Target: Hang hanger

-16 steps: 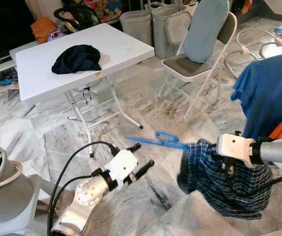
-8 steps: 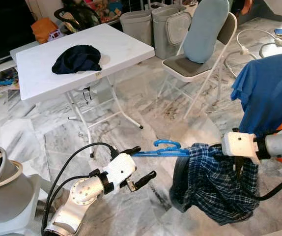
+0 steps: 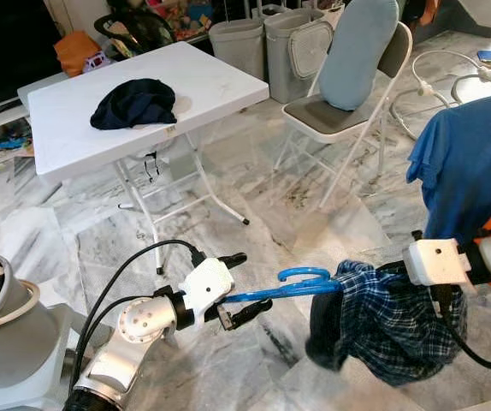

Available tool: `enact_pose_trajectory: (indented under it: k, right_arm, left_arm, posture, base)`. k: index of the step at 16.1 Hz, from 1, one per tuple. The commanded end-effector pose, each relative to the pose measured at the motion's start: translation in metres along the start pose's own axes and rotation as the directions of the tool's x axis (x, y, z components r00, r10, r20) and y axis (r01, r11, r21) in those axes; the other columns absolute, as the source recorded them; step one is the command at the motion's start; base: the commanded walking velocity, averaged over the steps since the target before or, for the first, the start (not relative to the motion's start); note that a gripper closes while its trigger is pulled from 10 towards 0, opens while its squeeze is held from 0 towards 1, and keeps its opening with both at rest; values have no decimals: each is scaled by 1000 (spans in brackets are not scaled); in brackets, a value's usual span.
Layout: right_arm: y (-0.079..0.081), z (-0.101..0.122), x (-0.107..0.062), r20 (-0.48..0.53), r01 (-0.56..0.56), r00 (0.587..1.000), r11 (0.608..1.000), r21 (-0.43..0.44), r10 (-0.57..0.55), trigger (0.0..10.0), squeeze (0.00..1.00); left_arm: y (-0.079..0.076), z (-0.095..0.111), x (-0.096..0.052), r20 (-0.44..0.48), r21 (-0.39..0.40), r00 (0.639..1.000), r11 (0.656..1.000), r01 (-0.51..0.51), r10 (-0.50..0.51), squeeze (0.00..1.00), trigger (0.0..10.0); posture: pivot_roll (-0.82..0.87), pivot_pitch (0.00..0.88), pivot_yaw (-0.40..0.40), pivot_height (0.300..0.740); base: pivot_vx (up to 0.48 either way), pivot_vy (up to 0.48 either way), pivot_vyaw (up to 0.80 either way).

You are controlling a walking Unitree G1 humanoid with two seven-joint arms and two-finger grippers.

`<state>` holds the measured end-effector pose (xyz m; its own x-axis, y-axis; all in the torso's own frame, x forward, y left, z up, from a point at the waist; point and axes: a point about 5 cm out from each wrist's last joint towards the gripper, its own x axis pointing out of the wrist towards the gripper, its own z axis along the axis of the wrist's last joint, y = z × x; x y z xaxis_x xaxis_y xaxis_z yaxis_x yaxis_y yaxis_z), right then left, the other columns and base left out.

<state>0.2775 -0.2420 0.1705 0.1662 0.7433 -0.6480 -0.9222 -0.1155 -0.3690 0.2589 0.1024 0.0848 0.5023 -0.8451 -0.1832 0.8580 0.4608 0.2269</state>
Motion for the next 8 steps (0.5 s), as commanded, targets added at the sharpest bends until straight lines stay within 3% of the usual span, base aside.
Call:
enact_pose_trajectory:
  k: [1,2,3,4,5,8]
  right_arm:
    - [-1,11,5,50,-25,998,999,-42,27,10000,0]
    - [-1,12,6,59,-21,998,999,-45,24,10000,0]
    - [-2,12,7,64,-14,998,999,-47,17,10000,0]
    - [-3,12,7,67,-6,998,999,-50,10,10000,0]
    - [-5,13,6,69,-3,998,999,-53,7,10000,0]
    - [-7,14,6,71,5,997,999,-53,-1,10000,0]
  left_arm:
    - [8,-3,-5,-27,3,1000,1000,-9,9,0,10000]
    - [4,-5,-3,-32,-19,999,1000,19,-19,0,10000]
    - [1,-6,-1,-30,-39,999,998,41,-42,0,9176]
    - [-3,-6,3,-22,-54,997,996,70,-71,0,2314]
    - [-5,-5,5,-10,-65,995,993,95,-96,0,0]
    - [-8,-4,10,0,-71,989,987,147,-148,0,0]
  posture:
    - [-135,0,139,740]
    - [-135,0,139,740]
    - [-138,0,139,740]
    - [-140,0,140,740]
    - [-143,0,138,740]
    - [-145,0,139,740]
  base:
    - [0,0,0]
    - [0,0,0]
    - [0,0,0]
    - [0,0,0]
    - [0,0,0]
    - [0,0,0]
